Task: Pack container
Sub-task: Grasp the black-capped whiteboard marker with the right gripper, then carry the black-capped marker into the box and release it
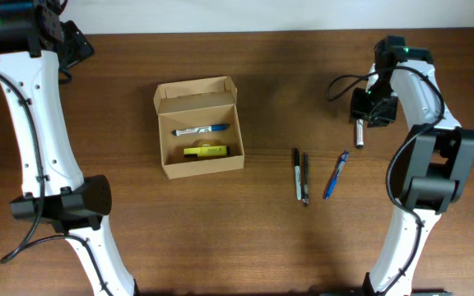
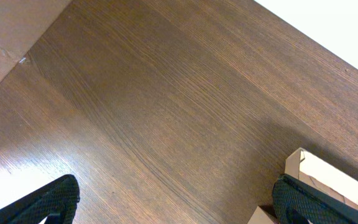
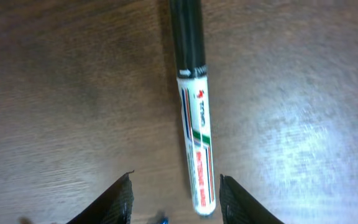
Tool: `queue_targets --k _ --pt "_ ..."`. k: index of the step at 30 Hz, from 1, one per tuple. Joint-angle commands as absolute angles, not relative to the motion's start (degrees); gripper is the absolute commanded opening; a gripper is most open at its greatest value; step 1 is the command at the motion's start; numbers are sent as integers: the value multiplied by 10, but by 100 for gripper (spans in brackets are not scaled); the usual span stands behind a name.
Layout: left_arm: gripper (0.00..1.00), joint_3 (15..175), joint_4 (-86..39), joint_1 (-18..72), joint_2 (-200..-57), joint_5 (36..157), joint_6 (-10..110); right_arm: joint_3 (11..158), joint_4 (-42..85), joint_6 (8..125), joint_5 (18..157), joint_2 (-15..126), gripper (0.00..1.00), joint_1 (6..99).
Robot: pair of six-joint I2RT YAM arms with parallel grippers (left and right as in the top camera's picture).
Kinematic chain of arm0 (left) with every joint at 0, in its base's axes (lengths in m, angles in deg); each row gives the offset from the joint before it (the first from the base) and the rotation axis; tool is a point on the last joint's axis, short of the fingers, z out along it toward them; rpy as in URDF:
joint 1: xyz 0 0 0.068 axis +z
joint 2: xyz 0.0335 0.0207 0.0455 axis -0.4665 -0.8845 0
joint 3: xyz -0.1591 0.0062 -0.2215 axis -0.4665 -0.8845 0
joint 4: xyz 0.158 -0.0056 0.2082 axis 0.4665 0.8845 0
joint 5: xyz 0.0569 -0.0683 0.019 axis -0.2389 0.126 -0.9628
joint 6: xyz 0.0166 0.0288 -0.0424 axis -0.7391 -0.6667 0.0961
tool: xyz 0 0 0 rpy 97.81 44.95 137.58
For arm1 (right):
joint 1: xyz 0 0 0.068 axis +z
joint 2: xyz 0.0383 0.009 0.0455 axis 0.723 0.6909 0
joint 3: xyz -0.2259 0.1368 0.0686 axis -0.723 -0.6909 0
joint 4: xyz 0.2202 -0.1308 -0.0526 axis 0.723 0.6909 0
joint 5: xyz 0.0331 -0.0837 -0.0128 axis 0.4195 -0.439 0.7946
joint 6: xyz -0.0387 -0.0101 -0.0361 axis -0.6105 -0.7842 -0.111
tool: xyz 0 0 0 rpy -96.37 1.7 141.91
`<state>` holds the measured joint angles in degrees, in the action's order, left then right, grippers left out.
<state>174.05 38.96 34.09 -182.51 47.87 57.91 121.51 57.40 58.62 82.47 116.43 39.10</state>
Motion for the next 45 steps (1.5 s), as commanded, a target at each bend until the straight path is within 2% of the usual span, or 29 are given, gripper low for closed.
queue_targets --k 1,11,16,18,27,33,39,45 --pt "100 1746 391 344 -1808 475 570 1215 570 534 817 1185 45 387" --pt "100 1746 391 344 -1808 475 570 1211 566 533 804 1221 44 384" --pt "100 1746 391 344 -1808 475 570 1208 566 533 802 1231 23 384" --pt "100 1746 391 344 -1808 475 570 1208 565 533 803 1231 4 384" --pt "100 1746 391 344 -1808 475 570 1292 616 501 899 1172 4 399" --pt "100 1746 391 344 -1808 475 570 1427 651 437 929 1074 4 474" --pt "100 1746 391 344 -1808 475 570 1514 655 248 913 1016 4 618" --pt "100 1746 391 344 -1808 475 570 1499 661 56 887 1038 4 739"
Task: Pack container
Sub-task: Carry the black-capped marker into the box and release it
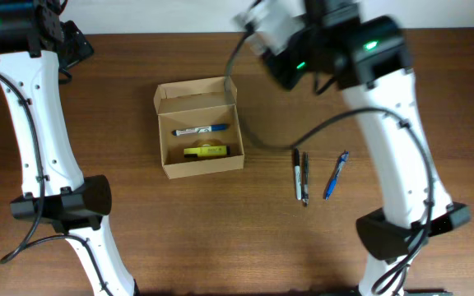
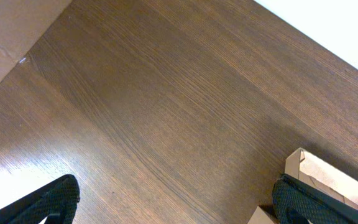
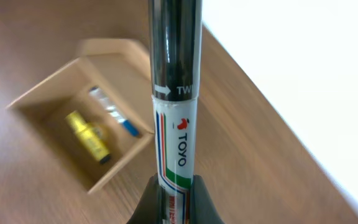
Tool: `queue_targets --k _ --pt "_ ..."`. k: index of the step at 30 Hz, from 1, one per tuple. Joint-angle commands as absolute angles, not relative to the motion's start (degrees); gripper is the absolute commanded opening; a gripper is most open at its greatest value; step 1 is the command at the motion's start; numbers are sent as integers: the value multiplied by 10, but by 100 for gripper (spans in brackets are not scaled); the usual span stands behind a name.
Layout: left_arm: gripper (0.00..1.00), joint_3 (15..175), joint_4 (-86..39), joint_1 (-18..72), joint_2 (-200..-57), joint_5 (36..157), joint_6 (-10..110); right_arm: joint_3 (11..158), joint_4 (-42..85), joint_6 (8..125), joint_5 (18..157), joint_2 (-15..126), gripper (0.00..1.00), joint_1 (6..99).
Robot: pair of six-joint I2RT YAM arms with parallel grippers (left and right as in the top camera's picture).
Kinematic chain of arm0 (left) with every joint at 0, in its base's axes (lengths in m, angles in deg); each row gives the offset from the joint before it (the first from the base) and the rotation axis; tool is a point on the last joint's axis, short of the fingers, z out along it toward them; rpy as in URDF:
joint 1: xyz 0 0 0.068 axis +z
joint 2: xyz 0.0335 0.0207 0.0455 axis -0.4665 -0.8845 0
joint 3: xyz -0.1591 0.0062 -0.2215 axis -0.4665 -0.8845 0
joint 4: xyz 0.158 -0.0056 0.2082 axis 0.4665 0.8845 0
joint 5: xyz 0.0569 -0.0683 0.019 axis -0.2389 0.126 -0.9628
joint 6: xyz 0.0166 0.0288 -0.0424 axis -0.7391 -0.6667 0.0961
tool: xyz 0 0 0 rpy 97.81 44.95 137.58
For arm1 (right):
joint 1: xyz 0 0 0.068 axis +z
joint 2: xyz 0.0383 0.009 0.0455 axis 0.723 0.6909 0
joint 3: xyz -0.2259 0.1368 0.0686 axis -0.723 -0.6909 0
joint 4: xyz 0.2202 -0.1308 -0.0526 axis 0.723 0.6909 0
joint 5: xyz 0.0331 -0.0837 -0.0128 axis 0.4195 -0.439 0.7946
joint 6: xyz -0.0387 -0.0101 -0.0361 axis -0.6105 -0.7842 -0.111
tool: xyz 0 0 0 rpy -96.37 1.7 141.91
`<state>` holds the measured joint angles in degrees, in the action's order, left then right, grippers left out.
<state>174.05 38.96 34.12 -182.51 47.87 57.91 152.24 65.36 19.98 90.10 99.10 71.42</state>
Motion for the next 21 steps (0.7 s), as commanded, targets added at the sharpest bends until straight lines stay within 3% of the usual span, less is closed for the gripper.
queue_targets --k 1,7,21 --pt "100 1746 391 344 -1808 475 570 1493 661 31 887 1046 4 752" --pt "100 1746 391 344 -1808 475 570 1456 660 -67 887 1112 4 794" --pt "100 1746 391 344 -1808 475 570 1443 653 -53 905 1258 4 834"
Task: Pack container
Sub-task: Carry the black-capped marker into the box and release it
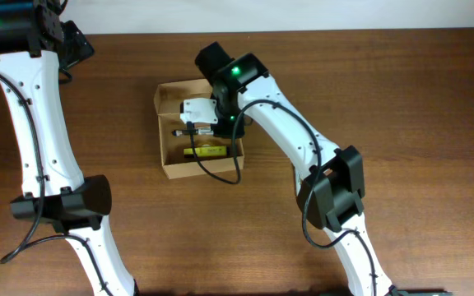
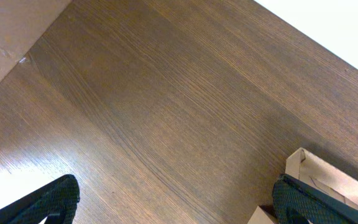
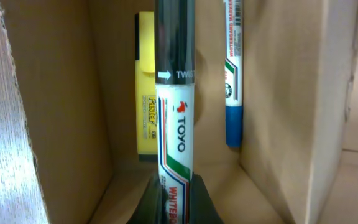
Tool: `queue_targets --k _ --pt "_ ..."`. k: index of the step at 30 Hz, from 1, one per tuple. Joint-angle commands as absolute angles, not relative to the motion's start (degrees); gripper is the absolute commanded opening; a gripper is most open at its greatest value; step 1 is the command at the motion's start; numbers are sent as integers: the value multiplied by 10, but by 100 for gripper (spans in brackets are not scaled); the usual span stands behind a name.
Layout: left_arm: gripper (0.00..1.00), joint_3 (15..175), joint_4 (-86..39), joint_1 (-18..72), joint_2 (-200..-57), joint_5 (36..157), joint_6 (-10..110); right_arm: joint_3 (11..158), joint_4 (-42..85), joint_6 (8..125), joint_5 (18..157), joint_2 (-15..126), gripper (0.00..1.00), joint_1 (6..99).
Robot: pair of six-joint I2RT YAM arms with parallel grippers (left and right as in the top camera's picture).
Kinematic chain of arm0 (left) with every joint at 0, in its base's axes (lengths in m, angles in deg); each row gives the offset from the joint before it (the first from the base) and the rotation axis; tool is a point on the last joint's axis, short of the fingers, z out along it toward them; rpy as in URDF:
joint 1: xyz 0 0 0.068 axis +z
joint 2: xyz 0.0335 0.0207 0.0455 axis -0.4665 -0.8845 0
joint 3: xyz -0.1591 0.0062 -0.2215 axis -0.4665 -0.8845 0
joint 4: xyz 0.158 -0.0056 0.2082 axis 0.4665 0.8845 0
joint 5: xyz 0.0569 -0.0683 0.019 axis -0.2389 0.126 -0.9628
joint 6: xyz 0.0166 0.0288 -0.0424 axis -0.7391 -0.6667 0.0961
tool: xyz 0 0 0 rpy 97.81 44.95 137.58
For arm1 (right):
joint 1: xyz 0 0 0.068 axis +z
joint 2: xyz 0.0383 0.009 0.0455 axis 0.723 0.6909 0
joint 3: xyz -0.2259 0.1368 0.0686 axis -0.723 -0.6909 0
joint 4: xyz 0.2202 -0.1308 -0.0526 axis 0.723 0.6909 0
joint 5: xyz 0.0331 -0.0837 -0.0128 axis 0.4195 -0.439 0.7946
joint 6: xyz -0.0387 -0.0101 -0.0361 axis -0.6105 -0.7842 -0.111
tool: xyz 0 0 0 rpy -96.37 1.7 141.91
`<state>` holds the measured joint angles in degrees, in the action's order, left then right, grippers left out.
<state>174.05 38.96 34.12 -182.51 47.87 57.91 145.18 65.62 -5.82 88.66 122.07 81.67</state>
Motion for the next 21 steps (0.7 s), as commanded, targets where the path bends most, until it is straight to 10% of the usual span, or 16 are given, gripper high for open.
queue_targets --k 1,16,21 --pt "100 1746 391 344 -1808 475 570 1439 652 -52 905 1261 4 837" --pt "100 1746 391 344 -1808 475 570 1392 625 -27 893 1277 4 871" --pt "100 1746 391 344 -1808 475 570 1407 621 29 876 1254 41 872"
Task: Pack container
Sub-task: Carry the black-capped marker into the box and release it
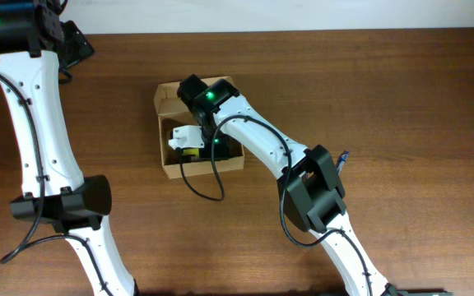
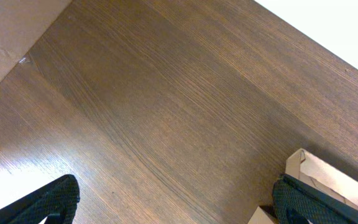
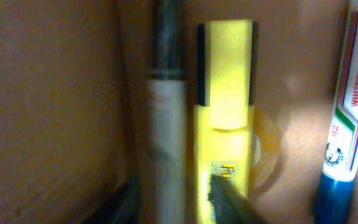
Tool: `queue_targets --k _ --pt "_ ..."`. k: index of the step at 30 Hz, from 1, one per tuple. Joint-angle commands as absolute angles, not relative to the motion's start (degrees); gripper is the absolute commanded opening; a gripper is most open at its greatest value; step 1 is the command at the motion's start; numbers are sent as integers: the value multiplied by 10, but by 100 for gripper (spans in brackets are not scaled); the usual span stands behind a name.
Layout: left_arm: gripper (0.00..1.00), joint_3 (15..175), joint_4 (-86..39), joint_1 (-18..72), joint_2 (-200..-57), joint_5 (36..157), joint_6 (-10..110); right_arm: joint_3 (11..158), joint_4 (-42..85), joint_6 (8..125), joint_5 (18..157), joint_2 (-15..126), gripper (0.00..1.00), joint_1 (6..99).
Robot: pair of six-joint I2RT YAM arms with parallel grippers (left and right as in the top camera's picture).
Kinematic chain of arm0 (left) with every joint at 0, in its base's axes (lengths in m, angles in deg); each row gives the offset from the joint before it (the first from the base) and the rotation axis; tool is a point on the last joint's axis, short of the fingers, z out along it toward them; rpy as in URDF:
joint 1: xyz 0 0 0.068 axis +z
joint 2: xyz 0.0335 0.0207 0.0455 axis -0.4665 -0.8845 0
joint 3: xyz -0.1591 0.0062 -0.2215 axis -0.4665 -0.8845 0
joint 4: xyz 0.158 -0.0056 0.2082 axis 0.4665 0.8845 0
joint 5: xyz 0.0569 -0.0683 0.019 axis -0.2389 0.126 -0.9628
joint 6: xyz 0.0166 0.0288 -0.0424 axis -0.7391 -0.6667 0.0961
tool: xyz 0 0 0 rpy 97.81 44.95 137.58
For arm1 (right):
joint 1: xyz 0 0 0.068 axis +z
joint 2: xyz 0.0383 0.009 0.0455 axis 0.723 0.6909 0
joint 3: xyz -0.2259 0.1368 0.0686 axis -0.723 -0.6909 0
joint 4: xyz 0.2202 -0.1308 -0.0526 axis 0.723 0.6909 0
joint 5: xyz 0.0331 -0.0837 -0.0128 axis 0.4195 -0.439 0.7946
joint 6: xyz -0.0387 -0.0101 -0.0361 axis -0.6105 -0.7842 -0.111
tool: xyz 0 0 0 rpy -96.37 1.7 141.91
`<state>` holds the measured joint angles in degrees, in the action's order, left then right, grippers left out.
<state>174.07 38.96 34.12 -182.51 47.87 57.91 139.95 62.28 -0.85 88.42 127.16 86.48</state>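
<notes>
An open cardboard box (image 1: 164, 103) stands left of the table's middle; one corner of it shows in the left wrist view (image 2: 309, 165). Inside lie a yellow highlighter (image 3: 225, 130), a blue-capped whiteboard marker (image 3: 347, 124) and a black-capped white marker (image 3: 165, 143), which rests along the box wall. My right gripper (image 3: 176, 202) is down in the box (image 1: 189, 138), open, with its fingers on either side of the black-capped marker. My left gripper (image 2: 176, 208) hangs open over bare wood at the far left, holding nothing.
A blue pen (image 1: 343, 155) shows partly beside my right arm on the table's right half. A flat piece of cardboard (image 2: 5, 37) lies at the far left corner. The table's far edge (image 2: 328, 31) runs close behind the box.
My right gripper was shut on the black-capped marker just above the box contents. Now it is lower in the box and open, and the marker lies beside the yellow highlighter.
My right gripper stood open over the black-capped marker on the right side of the table. Then it held the marker in the air near the box, then over the box's inside. Now the marker lies in the box. The left arm stayed still.
</notes>
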Motion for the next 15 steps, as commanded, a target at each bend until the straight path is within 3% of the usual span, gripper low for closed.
queue_targets --k 1,10,15 --pt "100 1746 391 344 -1808 475 570 1411 621 33 876 1246 41 872" --pt "100 1746 391 344 -1808 475 570 1452 593 178 774 1111 58 868" --pt "100 1746 391 344 -1808 475 570 1452 584 272 715 1028 58 844"
